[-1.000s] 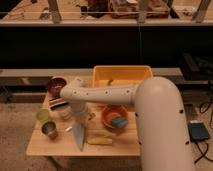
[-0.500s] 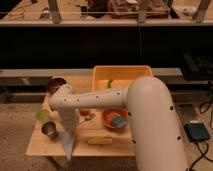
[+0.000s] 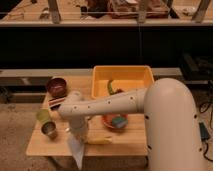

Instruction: Wipe table surface with towel

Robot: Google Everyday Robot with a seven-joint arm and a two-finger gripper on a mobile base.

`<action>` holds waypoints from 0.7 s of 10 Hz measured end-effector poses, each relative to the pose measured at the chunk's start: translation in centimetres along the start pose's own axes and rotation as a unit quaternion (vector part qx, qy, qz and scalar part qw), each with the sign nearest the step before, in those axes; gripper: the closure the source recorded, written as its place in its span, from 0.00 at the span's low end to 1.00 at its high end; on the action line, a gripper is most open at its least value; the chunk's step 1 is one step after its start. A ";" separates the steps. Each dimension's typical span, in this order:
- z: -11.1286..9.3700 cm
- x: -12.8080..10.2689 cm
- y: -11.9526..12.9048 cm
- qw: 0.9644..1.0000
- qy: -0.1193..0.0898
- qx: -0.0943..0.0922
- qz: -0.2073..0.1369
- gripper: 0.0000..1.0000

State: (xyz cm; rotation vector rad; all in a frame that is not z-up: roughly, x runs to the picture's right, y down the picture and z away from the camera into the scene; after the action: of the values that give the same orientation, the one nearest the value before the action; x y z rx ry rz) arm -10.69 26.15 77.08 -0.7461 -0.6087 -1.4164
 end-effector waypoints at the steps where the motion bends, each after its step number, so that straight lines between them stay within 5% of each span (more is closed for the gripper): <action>1: 0.2 0.2 1.3 1.000 0.000 -0.002 0.014 1.00; 3: 0.0 2.0 4.8 0.998 0.004 0.002 0.062 1.00; 7: -3.7 8.4 6.1 0.991 0.029 0.016 0.130 1.00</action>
State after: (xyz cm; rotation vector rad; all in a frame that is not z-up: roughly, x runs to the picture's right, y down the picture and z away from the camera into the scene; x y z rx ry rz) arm -4.21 17.94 80.49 -0.7283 -0.4702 -1.1815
